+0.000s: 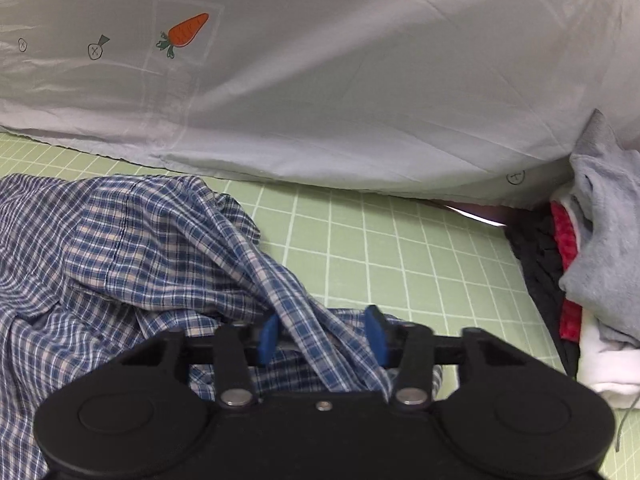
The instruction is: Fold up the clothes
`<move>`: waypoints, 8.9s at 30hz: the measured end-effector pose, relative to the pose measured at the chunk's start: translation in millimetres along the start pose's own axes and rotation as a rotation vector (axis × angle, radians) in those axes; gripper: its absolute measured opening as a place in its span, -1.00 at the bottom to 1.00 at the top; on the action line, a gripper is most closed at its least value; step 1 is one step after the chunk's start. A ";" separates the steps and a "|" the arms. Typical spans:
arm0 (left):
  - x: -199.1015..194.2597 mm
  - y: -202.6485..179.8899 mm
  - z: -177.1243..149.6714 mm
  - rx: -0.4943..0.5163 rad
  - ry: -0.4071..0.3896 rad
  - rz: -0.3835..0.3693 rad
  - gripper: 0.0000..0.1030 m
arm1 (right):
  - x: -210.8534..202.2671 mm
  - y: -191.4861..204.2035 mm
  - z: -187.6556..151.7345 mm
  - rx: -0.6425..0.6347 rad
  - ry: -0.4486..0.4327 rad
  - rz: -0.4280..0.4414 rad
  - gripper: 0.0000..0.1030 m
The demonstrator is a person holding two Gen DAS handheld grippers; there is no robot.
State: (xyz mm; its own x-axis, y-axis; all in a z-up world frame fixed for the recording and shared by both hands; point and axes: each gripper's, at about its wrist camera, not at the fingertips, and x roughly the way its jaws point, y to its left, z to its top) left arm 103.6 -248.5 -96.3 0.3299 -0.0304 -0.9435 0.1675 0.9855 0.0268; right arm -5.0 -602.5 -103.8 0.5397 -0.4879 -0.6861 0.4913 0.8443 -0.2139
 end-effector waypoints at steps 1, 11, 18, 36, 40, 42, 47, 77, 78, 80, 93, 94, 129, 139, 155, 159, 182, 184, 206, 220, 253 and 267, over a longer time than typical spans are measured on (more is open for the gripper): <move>0.1 -0.4 0.1 -0.002 -0.003 -0.001 1.00 | -4.5 -7.9 -8.6 0.042 0.011 -0.016 -0.70; -4.6 -1.6 -4.7 0.008 -0.009 -0.009 1.00 | -49.2 -86.8 -94.3 0.458 0.119 -0.172 -0.96; -0.1 -1.8 -2.2 -0.002 -0.013 -0.006 1.00 | -78.0 -112.7 -143.8 0.604 0.190 -0.258 -0.26; -8.3 0.4 -13.0 -0.022 -0.030 0.003 1.00 | -67.7 -62.0 -78.4 0.195 -0.037 -0.218 -0.84; -10.8 1.0 -13.7 -0.023 -0.030 0.003 1.00 | -90.5 -112.7 -97.8 0.401 -0.064 -0.347 -0.96; -10.7 0.8 -13.6 -0.023 -0.029 0.004 1.00 | -97.4 -141.5 -116.2 0.522 -0.048 -0.444 -0.98; -4.9 0.2 -10.4 -0.024 -0.029 0.004 1.00 | -105.7 -203.5 -183.4 0.856 0.072 -0.591 -0.92; -6.7 -5.0 -19.1 -0.050 -0.046 0.014 1.00 | -86.0 -206.8 -92.7 0.729 -0.191 -0.354 -0.90; -6.7 -5.0 -19.5 -0.050 -0.047 0.014 1.00 | -96.7 -216.8 -100.1 0.775 -0.206 -0.389 -0.90; -7.1 -4.8 -20.2 -0.050 -0.050 0.014 1.00 | -115.2 -232.3 -122.9 0.838 -0.194 -0.478 -0.90; -7.0 -6.1 -19.8 -0.060 -0.050 0.018 1.00 | -94.2 -222.7 -172.4 1.086 -0.087 -0.265 0.67; -7.1 -6.2 -20.0 -0.061 -0.052 0.018 1.00 | -82.4 -218.8 -168.8 1.118 -0.074 -0.228 0.71; -6.1 -8.2 -25.0 -0.078 -0.088 0.027 1.00 | -40.8 -183.2 -113.5 0.953 0.024 -0.286 0.49; -6.4 -8.0 -26.1 -0.076 -0.097 0.026 1.00 | 0.9 -187.9 -123.0 0.974 0.213 -0.564 -0.01; -8.7 -8.3 -25.0 -0.076 -0.104 0.025 1.00 | -137.2 -207.4 -93.4 0.929 -0.340 -0.378 -0.94; -9.1 -9.0 -26.2 -0.080 -0.112 0.028 1.00 | -148.1 -189.2 -144.8 0.925 -0.198 -0.434 -0.94; -4.9 -10.9 -26.4 -0.088 -0.102 0.032 1.00 | -85.6 -239.0 -208.9 1.081 0.130 -0.492 0.54; -4.5 -11.4 -26.1 -0.087 -0.099 0.031 1.00 | -75.9 -248.0 -209.2 1.105 0.151 -0.483 0.53; -1.5 -9.9 -26.0 -0.096 -0.097 0.033 1.00 | -158.0 -319.8 -197.9 1.235 -0.396 -0.515 -0.67; -8.7 -3.5 -12.1 -0.029 -0.036 0.014 1.00 | -88.9 -240.4 -138.7 0.850 -0.025 -0.539 0.79; 37.7 -60.9 151.7 0.193 -0.265 -0.185 -0.92 | 40.3 10.1 19.5 0.455 0.102 0.127 -0.94; -32.4 25.8 -35.8 -0.033 -0.095 -0.189 -0.89 | -66.7 -13.3 -99.9 0.514 0.229 0.248 -0.94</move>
State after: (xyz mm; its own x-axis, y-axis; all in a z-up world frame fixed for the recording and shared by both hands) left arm 64.0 -216.0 -76.8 0.3822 -0.2292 -0.8952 0.2043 0.9657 -0.1600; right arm -115.8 -559.1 -124.6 0.5471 -0.1824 -0.8169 0.6675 0.6840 0.2944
